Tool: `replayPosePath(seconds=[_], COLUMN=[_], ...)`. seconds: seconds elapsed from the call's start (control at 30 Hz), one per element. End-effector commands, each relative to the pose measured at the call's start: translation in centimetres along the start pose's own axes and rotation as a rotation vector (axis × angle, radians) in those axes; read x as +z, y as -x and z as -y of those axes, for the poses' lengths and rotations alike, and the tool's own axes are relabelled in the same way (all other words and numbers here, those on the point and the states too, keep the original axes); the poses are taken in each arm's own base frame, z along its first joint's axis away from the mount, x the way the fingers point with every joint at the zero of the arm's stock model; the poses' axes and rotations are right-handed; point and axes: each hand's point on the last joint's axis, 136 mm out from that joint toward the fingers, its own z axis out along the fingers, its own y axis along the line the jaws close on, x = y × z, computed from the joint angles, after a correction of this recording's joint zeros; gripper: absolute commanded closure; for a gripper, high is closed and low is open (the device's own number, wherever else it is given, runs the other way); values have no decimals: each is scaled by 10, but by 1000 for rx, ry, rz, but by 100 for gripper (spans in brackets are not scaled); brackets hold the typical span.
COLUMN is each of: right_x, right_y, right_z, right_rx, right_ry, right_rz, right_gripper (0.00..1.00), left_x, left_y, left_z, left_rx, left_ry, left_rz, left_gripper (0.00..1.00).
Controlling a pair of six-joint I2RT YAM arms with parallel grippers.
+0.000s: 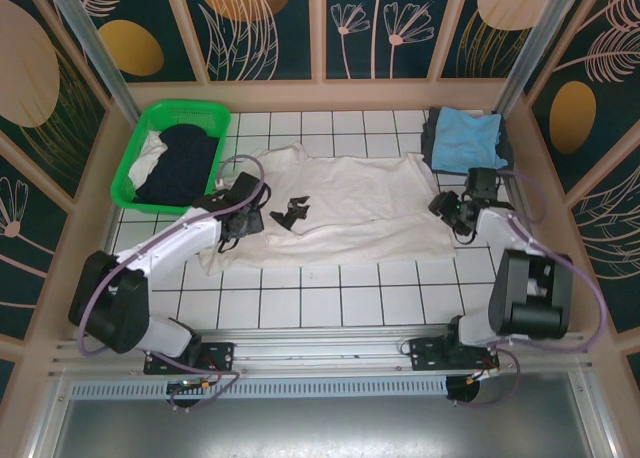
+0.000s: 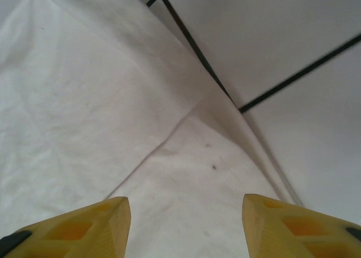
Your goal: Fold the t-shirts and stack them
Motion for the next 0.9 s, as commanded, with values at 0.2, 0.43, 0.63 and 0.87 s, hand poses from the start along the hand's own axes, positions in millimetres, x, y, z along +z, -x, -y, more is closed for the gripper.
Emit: replayPosePath(seconds=[0.2, 0.43, 0.63, 0.87], right_x=[37, 52, 50, 51], right_y=[19, 12, 15, 15], right_z=[5, 16, 16, 20], right_rx=[-144, -178, -181, -198], right_ry=[-214, -303, -313, -329], right_rz=[-4, -41, -27, -32], right_gripper=[56, 62, 76, 83], left_x=[37, 51, 64, 75], left_y=[-20, -23, -29, -37], left_z=[50, 57, 63, 62], left_rx=[109, 107, 119, 124], left_ry=[-81, -83, -89, -75], left_rz=[-94, -112, -139, -163], left_gripper=[38, 39, 50, 69])
